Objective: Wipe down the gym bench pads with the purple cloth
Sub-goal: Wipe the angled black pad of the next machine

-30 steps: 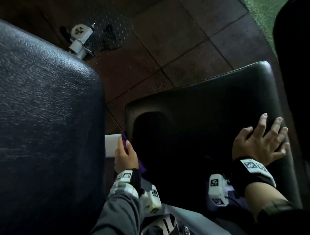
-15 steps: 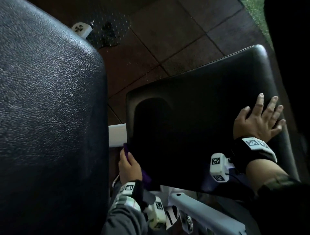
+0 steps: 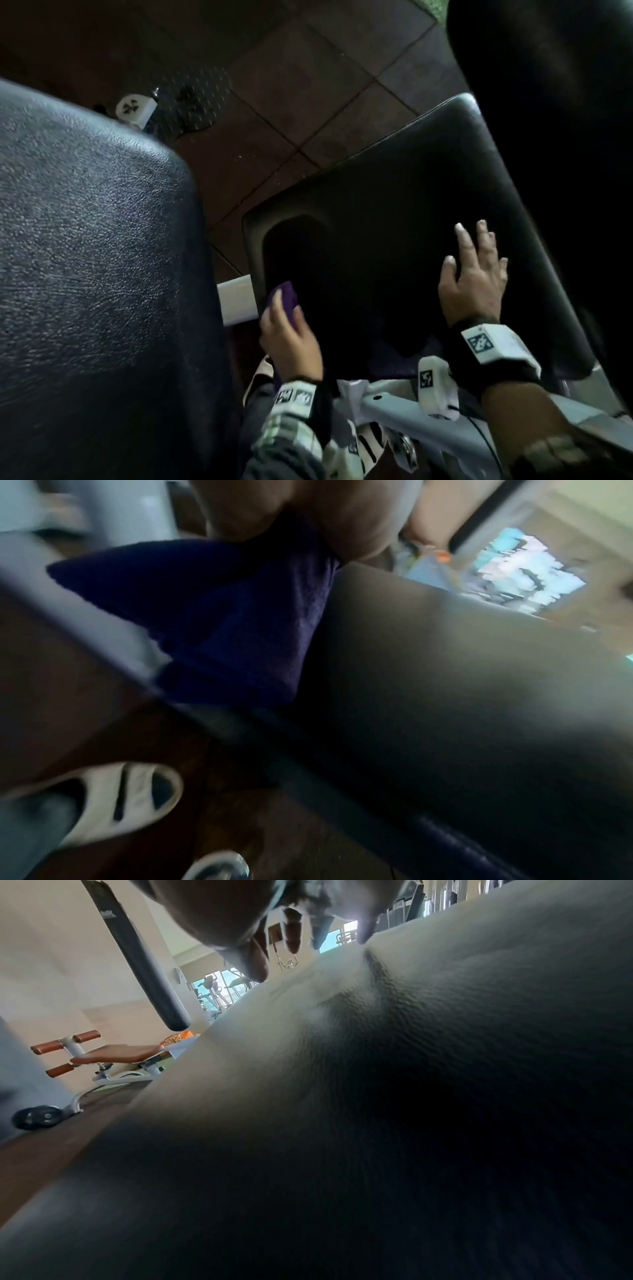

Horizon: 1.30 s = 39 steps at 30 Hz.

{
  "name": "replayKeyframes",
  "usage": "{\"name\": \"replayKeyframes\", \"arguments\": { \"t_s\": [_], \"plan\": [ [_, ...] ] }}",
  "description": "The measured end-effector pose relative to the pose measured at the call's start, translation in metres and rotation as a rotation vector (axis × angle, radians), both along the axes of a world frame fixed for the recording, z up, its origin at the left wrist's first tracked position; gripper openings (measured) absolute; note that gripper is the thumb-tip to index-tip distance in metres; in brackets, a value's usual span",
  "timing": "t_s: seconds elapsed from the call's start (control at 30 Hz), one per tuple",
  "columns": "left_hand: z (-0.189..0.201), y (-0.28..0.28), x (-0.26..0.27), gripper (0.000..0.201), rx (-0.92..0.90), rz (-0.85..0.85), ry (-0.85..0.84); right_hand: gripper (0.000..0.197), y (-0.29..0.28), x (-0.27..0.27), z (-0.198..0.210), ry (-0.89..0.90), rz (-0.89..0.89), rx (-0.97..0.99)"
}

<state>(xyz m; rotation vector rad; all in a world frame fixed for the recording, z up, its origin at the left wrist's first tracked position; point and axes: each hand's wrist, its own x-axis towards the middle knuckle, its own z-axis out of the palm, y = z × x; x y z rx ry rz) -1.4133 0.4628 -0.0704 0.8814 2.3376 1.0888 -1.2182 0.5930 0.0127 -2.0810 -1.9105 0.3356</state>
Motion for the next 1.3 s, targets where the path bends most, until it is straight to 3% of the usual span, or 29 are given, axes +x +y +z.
{"name": "replayKeyframes", "arguments": {
  "t_s": [0.13,0.3,0.5,0.6,0.73,0.8,0.9,0.97,1.17,1.3],
  "plan": [
    [0.028,0.063,0.023,0.043,0.046,-0.316,-0.029,0.041,-0.031,-0.011,-0.001,0.102,0.077,0.118],
    [0.057,0.088,0.046,0.069,-0.022,-0.729,-0.107,0.037,-0.062,-0.030,0.000,0.266,-0.078,0.019],
    [0.053,0.096,-0.006,0.066,-0.012,-1.071,-0.253,0.054,-0.064,-0.072,-0.009,0.274,-0.199,-0.122],
    [0.048,0.099,-0.025,0.068,0.007,-1.154,-0.318,0.067,-0.056,-0.097,-0.017,0.207,-0.211,-0.112],
    [0.029,0.099,-0.034,0.072,-0.005,-1.049,-0.157,0.087,-0.054,-0.112,-0.024,0.104,-0.231,-0.186],
    [0.024,0.095,-0.036,0.070,-0.064,-1.018,-0.053,0.082,-0.057,-0.110,-0.026,0.134,-0.217,-0.155],
    [0.024,0.092,-0.032,0.066,-0.133,-1.095,0.062,0.074,-0.065,-0.099,-0.025,0.190,-0.208,-0.128],
    [0.026,0.090,-0.031,0.065,-0.172,-1.153,0.183,0.067,-0.079,-0.086,-0.025,0.194,-0.257,-0.008],
    [0.024,0.077,-0.020,0.073,-0.323,-1.432,0.458,0.064,-0.155,-0.036,-0.024,0.328,-0.714,0.288],
    [0.023,0.076,-0.016,0.078,-0.411,-1.472,0.495,0.062,-0.165,-0.023,-0.035,0.453,-0.951,0.397]
  ]
}}
